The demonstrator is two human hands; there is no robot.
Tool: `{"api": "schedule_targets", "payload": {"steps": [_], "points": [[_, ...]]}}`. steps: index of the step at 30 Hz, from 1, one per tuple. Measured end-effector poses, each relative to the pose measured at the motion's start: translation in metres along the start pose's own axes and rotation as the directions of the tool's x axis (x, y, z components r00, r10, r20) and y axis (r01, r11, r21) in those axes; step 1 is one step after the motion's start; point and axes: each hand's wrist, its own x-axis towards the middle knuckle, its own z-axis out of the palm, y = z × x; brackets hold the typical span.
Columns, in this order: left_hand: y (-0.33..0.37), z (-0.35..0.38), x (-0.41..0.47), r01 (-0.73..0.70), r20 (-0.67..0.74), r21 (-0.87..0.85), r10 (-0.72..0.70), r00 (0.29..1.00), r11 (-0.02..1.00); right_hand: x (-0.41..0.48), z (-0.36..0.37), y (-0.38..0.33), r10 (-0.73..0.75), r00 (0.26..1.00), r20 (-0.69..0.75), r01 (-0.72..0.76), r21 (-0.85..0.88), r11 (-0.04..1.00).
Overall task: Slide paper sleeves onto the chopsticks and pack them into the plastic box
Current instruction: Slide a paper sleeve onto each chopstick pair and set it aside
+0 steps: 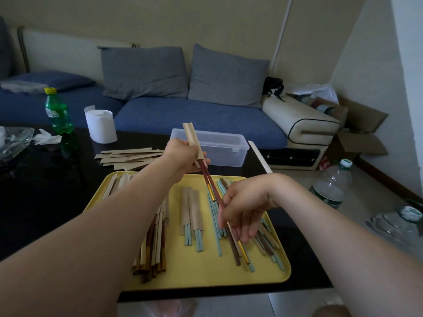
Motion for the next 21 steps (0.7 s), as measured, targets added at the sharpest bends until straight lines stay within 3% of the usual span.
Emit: {"api": "schedule_targets", "payload": {"steps": [6, 10, 16, 21], "points": [[-0.002, 0.000, -0.006, 0.005, 0.203, 0.074, -0.020, 0.979, 0.997, 0.002, -0.001, 0.000, -0.140, 0.958, -0.250, 0.184, 0.162, 0.970], [-0.002, 0.001, -0.009, 0.045, 0.280, 0.143, -0.084, 0.956, 0.989, 0.004, -0.003, 0.002, -0.128, 0.887, -0.443, 0.287, 0.312, 0.906], [0.000, 0.000, -0.012, 0.092, 0.350, 0.297, -0.198, 0.916, 0.950, 0.020, -0.008, 0.000, -0.069, 0.802, -0.593, 0.392, 0.436, 0.810], [0.006, -0.007, -0.018, 0.085, 0.343, 0.366, -0.219, 0.913, 0.927, 0.035, -0.008, -0.012, 0.009, 0.806, -0.591, 0.337, 0.471, 0.815]]}}
